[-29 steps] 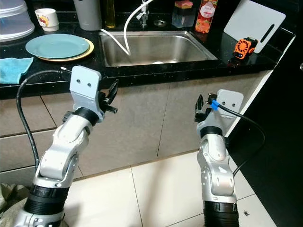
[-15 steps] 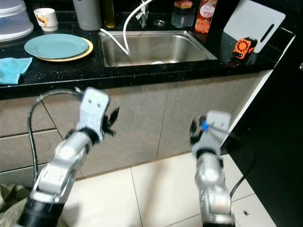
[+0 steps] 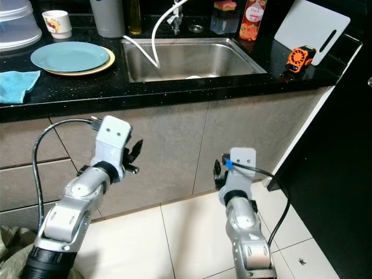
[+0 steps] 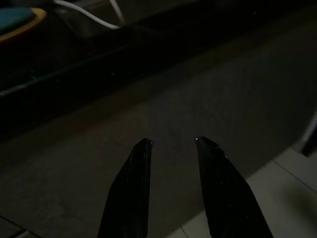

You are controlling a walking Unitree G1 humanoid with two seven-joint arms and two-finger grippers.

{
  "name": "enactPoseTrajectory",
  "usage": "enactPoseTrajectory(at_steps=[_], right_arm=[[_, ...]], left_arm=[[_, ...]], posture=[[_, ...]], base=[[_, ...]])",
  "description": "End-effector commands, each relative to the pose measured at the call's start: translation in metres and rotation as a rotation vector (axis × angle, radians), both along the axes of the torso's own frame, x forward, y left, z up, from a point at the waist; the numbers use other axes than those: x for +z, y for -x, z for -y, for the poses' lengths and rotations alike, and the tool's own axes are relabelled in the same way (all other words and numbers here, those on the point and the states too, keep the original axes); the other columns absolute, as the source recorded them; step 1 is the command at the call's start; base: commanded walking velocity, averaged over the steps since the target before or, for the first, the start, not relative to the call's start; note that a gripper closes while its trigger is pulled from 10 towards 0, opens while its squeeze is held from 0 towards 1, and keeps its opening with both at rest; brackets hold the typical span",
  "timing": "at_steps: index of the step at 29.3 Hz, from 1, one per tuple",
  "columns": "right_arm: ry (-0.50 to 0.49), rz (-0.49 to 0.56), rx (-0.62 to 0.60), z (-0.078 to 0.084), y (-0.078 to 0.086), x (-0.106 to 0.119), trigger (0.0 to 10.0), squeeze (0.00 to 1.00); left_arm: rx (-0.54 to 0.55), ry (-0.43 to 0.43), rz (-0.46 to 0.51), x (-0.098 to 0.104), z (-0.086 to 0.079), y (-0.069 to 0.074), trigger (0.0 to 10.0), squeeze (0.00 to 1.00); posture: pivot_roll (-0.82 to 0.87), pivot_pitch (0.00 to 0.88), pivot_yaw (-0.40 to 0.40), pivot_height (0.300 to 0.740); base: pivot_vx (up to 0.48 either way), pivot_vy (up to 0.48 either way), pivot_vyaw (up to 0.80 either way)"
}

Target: Kitchen organization

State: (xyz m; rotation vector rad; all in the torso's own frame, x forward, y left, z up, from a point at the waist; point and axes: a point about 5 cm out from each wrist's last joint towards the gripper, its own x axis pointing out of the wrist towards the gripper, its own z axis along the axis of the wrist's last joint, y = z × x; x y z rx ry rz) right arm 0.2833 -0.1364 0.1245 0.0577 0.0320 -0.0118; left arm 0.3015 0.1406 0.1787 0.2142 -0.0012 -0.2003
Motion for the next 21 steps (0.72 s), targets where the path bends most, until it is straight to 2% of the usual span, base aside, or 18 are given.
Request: enactPoseTrajectory(at_steps=[1,6,12,14,21], right_arm=[[0.003,0.014,-0.030,0.007,-0.001,0.003,10.0,0.00],[-0.001,0.071,-0.089,0.018,-0.006,0.017,10.0,0.00],[0.003,0.118,-0.134,0.024,-0.005,0.027,10.0,0.00],[0.002,0.187,-0.188,0.031,-0.005,0.041,10.0,0.00],[-0.008,0.297,-0.251,0.041,-0.006,0.064,10.0,0.00]], left_arm=[[-0.003,0.013,0.043,0.008,0.004,0.000,10.0,0.00],[-0.016,0.015,0.075,0.013,0.004,0.000,10.0,0.00],[-0.046,0.038,0.106,0.018,0.008,0.003,10.0,0.00],[-0.061,0.043,0.132,0.022,0.011,0.004,10.0,0.00],[-0.062,0.037,0.169,0.028,0.011,0.003,10.0,0.00]], posture=[[0.19,0.024,-0.057,0.740],[0.19,0.028,-0.055,0.740],[0.19,0.033,-0.056,0.740],[0.19,0.037,-0.054,0.740],[0.18,0.041,-0.053,0.740]], base=[[0.000,0.000,0.00],[0.000,0.000,0.00],[0.000,0.000,0.00],[0.000,0.000,0.00],[0.000,0.000,0.00]])
